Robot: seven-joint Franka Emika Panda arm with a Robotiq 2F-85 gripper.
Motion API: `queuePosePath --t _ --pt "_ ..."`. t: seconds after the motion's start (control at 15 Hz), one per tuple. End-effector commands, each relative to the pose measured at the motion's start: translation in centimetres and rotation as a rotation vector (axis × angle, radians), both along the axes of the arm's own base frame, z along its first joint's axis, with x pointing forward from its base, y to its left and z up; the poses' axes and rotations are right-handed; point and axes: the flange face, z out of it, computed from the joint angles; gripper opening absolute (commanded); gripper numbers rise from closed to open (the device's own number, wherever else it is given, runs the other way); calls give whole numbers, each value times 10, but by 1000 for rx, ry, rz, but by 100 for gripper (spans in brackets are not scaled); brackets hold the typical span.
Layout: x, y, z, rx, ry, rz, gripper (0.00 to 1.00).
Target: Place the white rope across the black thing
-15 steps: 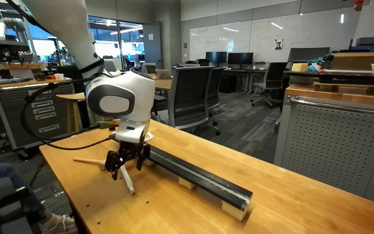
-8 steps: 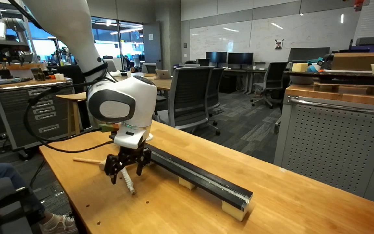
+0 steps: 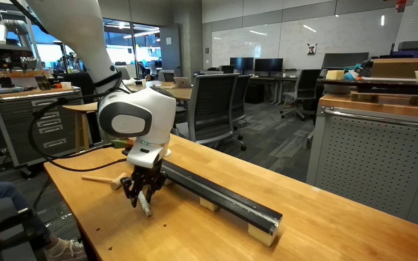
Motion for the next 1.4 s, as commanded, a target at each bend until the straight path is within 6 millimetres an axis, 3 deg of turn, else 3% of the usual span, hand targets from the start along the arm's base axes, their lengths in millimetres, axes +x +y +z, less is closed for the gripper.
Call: queuePosePath --t 0.0,0.13,0.53,1.0,1.33 --pt "2 -1 -3 -9 5 -40 13" --pt "3 -2 -4 -19 4 -49 1" --pt "0 -1 3 -22 -15 -43 3" --pt "-27 -9 58 -99 -113 70 3" --pt "-45 -41 104 -239 -159 168 3"
